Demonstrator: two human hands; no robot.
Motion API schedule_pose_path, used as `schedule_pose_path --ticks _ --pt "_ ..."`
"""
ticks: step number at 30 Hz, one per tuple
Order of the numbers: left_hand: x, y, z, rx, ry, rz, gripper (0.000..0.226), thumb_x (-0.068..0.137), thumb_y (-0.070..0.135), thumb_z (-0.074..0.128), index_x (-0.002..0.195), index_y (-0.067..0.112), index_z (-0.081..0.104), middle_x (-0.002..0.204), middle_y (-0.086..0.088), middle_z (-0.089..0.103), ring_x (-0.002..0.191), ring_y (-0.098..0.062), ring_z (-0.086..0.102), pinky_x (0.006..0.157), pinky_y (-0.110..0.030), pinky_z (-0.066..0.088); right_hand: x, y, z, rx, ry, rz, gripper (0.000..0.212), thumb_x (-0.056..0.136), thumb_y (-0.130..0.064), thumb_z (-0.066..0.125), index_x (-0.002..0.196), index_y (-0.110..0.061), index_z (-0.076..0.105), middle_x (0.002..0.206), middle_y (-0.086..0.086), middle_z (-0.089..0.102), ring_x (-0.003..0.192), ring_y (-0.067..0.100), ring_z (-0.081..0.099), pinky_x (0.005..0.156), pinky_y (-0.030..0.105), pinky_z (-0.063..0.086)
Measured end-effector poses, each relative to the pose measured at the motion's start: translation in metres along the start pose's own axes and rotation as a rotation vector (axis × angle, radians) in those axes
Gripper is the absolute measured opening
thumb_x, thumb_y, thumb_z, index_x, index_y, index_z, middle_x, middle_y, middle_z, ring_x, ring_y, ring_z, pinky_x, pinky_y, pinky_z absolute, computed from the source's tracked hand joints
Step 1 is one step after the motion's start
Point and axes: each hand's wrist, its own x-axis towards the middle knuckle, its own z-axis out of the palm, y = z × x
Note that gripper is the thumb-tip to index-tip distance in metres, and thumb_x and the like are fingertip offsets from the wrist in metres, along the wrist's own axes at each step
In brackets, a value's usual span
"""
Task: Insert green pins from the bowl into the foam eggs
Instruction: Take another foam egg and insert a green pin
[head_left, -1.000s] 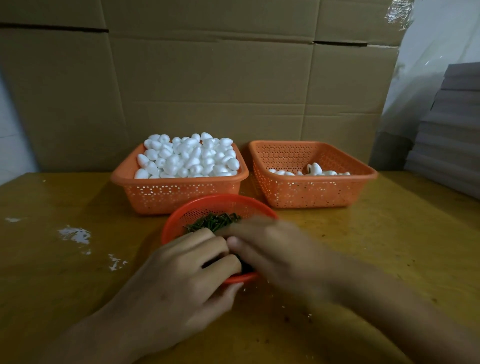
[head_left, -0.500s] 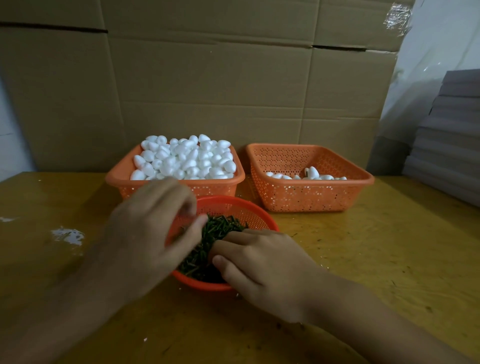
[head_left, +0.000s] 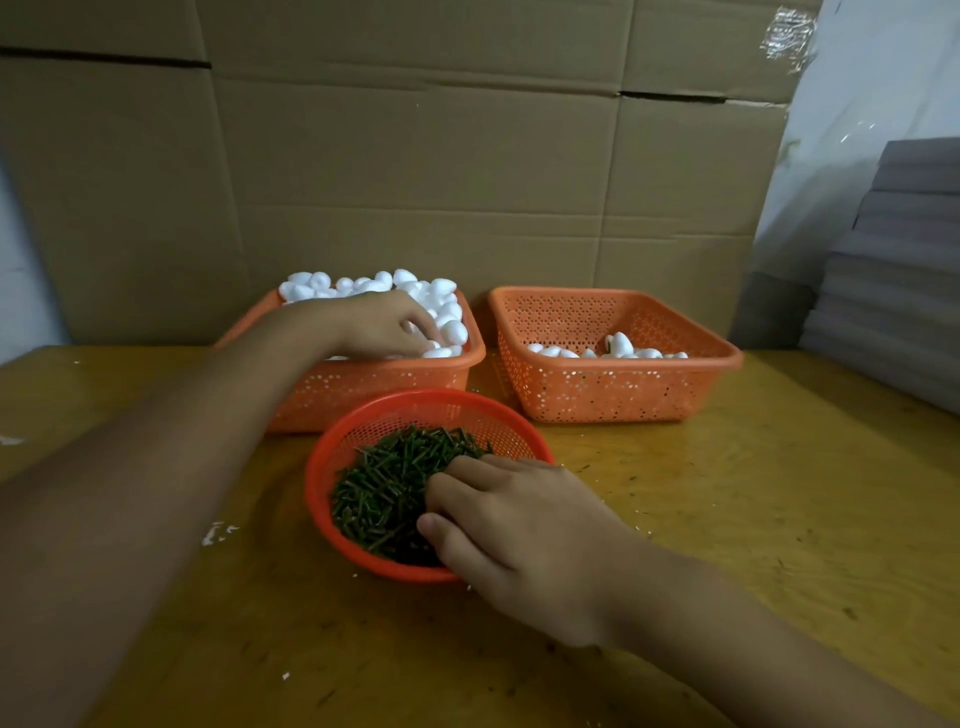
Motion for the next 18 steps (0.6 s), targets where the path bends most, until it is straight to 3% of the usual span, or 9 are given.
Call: schedule_pose_path --ticks 1,3,7,11,13,15,18 --pt "0.002 -0.004 0.004 0.028 0.029 -0.031 0.067 0.064 0.095 0.035 0.119 0.068 0.062 0.140 0.009 0.052 0.133 -0.024 0.047 0.116 -0.059 0.027 0.000 0.000 0.000 0.001 -0.001 -0.001 0.043 0.106 -0.050 0.014 0.107 -0.026 0.050 0.095 -0.011 0.047 0.087 0.014 0.051 0.084 0.036 0.044" --pt "0.005 -0.012 0.014 -0.057 0.098 -0.060 0.074 0.060 0.096 0.040 0.116 0.058 0.069 0.147 0.004 0.051 0.142 -0.026 0.041 0.119 -0.060 0.021 0.000 0.001 0.001 -0.004 0.003 -0.003 0.043 0.106 -0.050 0.014 0.106 -0.026 0.050 0.093 -0.012 0.045 0.085 0.014 0.051 0.083 0.035 0.044" --pt "0.007 -0.026 0.027 -0.433 0.343 -0.056 0.015 0.093 0.046 0.074 0.102 0.034 0.075 0.110 0.008 0.073 0.115 -0.020 0.065 0.110 -0.051 0.044 0.000 0.002 0.002 -0.006 0.013 -0.003 0.043 0.107 -0.049 0.015 0.105 -0.026 0.051 0.094 -0.010 0.050 0.085 0.014 0.051 0.082 0.036 0.045" --pt "-0.011 -0.020 0.023 -0.693 0.588 -0.084 0.018 0.097 0.021 0.075 0.114 0.018 0.075 0.104 -0.004 0.076 0.096 -0.023 0.073 0.090 -0.041 0.058 -0.001 0.001 0.002 -0.007 0.015 -0.011 0.043 0.107 -0.049 0.015 0.104 -0.026 0.051 0.095 -0.009 0.050 0.085 0.014 0.049 0.083 0.037 0.045" --pt "-0.031 -0.011 0.020 -0.810 0.638 -0.049 0.020 0.093 0.016 0.079 0.113 0.017 0.076 0.101 -0.004 0.076 0.084 -0.021 0.075 0.083 -0.033 0.059 0.000 0.002 0.001 -0.008 0.016 -0.020 0.043 0.107 -0.049 0.015 0.105 -0.026 0.051 0.095 -0.010 0.048 0.086 0.014 0.048 0.083 0.036 0.045" --pt "-0.056 -0.001 0.024 -0.937 0.666 -0.030 0.023 0.087 0.015 0.084 0.109 0.021 0.080 0.098 -0.002 0.079 0.085 -0.016 0.077 0.081 -0.024 0.059 -0.001 0.002 0.001 -0.008 0.015 -0.024 0.042 0.108 -0.049 0.015 0.106 -0.027 0.051 0.094 -0.012 0.045 0.087 0.013 0.049 0.084 0.035 0.044" --pt "-0.094 0.008 0.040 -1.175 0.575 -0.012 0.026 0.081 0.018 0.088 0.105 0.025 0.083 0.100 -0.004 0.081 0.095 -0.022 0.079 0.092 -0.030 0.061 -0.001 0.004 0.000 0.030 0.019 -0.026 0.037 0.109 -0.048 0.024 0.108 -0.026 0.053 0.097 -0.011 0.049 0.091 0.013 0.051 0.083 0.035 0.044"
